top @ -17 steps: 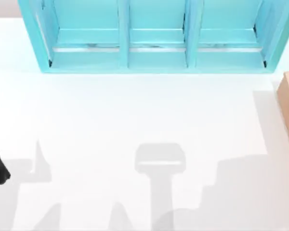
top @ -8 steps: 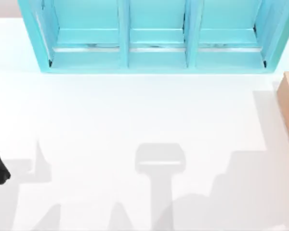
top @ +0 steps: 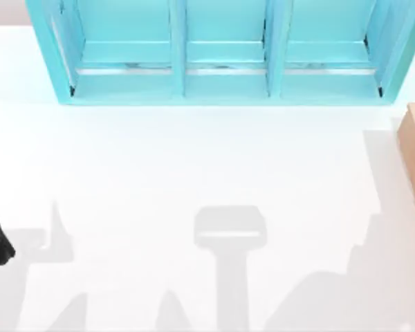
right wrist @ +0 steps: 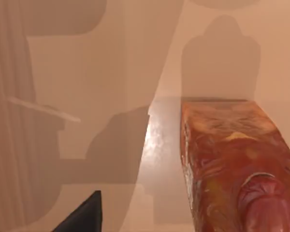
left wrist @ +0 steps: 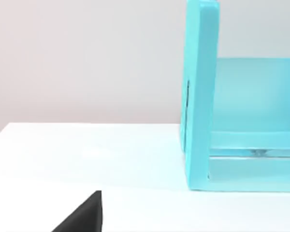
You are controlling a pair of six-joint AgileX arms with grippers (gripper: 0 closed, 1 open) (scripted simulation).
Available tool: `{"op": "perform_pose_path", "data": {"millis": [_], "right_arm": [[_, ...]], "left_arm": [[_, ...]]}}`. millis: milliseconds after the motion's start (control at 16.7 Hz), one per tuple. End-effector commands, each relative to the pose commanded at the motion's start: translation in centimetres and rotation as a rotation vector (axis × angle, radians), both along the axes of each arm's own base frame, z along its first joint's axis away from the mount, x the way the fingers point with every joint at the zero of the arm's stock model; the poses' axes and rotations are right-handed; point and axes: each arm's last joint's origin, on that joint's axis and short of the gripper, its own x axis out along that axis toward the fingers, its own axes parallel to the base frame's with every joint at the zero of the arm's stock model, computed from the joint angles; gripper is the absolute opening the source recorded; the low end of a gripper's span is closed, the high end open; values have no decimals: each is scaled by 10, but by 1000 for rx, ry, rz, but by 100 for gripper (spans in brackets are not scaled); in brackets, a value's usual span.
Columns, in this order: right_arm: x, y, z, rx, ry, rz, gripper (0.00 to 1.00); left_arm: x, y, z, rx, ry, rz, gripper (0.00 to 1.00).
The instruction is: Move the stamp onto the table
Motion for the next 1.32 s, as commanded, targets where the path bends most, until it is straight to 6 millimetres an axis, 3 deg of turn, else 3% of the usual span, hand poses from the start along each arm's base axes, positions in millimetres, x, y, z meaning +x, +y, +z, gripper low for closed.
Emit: {"op": "perform_pose_path", "data": {"millis": [300,600,1320], "right_arm": [[0,0,-42,-1,-2,0,100],[0,0,-47,0,0,0,100],[0,0,-47,0,0,0,10]], "left_arm": [[0,0,0,0,0,0,100],[0,0,0,0,0,0,100],[0,0,0,0,0,0,100]]}}
